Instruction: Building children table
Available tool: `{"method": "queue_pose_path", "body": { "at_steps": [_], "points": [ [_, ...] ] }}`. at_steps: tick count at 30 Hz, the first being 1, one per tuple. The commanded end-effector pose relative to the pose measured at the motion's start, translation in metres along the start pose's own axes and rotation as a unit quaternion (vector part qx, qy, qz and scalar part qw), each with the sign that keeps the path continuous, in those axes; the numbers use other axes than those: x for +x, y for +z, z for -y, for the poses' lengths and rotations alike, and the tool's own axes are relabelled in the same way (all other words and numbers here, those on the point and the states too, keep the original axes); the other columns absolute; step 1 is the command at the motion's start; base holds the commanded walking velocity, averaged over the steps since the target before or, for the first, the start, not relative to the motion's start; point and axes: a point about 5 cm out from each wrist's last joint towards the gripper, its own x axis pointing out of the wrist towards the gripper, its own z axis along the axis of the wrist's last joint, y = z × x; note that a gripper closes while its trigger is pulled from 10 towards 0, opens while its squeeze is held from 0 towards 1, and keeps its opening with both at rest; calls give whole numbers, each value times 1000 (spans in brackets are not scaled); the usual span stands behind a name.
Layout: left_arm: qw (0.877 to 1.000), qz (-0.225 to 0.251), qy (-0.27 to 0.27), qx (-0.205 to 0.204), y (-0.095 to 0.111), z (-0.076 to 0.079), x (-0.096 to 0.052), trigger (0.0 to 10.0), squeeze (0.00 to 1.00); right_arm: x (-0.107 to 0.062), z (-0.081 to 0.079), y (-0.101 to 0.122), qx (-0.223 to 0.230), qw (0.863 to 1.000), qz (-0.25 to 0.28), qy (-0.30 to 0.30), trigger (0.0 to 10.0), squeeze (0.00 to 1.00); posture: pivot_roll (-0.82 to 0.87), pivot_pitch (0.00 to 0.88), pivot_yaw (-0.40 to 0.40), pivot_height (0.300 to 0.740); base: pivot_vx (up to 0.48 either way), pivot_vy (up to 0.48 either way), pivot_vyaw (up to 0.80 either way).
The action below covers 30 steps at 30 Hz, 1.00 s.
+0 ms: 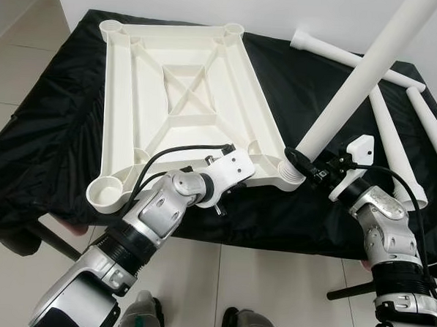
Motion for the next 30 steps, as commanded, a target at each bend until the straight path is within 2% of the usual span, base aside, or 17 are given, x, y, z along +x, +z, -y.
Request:
{"method": "queue_pose_path", "body": {
  "at_steps": [1, 2, 3, 4, 12, 14, 17, 19, 22, 26, 30],
  "points": [
    [999, -2, -36, 12, 1, 10, 4, 10000, 0, -5, 3, -4, 18, 1000, -3, -24, 235, 0, -25, 101, -43, 740, 0, 0, 0],
    [999, -2, -37, 11, 1, 11, 4, 10000, 0, -4, -1, -5, 29, 999, -1, -27, 3686, 0, -25, 103, -44, 740, 0, 0, 0],
    [999, -2, -37, 11, 1, 11, 4, 10000, 0, -4, -1, -5, 29, 999, -1, -27, 3686, 0, -25, 103, -44, 740, 0, 0, 0],
    [999, -2, -37, 12, 1, 11, 4, 10000, 0, -3, -3, -5, 33, 999, 1, -30, 10000, 0, -25, 103, -45, 740, 0, 0, 0],
    [999, -1, -35, 10, 0, 10, 3, 10000, 0, 7, -10, -1, 42, 996, 8, -79, 10000, 0, -24, 104, -48, 740, 0, 0, 0],
    [999, -2, -35, 11, 0, 11, 4, 10000, 0, 10, -11, 0, 32, 994, 6, -109, 10000, 0, -22, 103, -49, 740, 0, 0, 0],
    [999, -2, -34, 11, 0, 11, 4, 10000, 0, 11, -11, 1, 28, 992, 8, -121, 10000, 0, -22, 103, -49, 740, 0, 0, 0],
    [999, -3, -34, 12, 0, 11, 3, 10000, 0, 16, -13, 2, 22, 987, 3, -157, 10000, 0, -19, 100, -49, 740, 0, 0, 0],
    [999, -3, -34, 13, 0, 11, 3, 10000, 0, 17, -14, 2, 22, 985, -1, -173, 10000, 0, -18, 99, -48, 740, 0, 0, 0],
    [999, -3, -36, 14, -1, 12, 2, 10000, 0, 24, -24, 6, 21, 971, 5, -239, 10000, 0, -15, 96, -50, 740, 0, 0, 0],
    [999, -3, -36, 14, -1, 12, 3, 10000, 0, 25, -26, 6, 20, 963, 1, -269, 10000, 0, -15, 94, -53, 740, 0, 0, 0]
  ]
}}
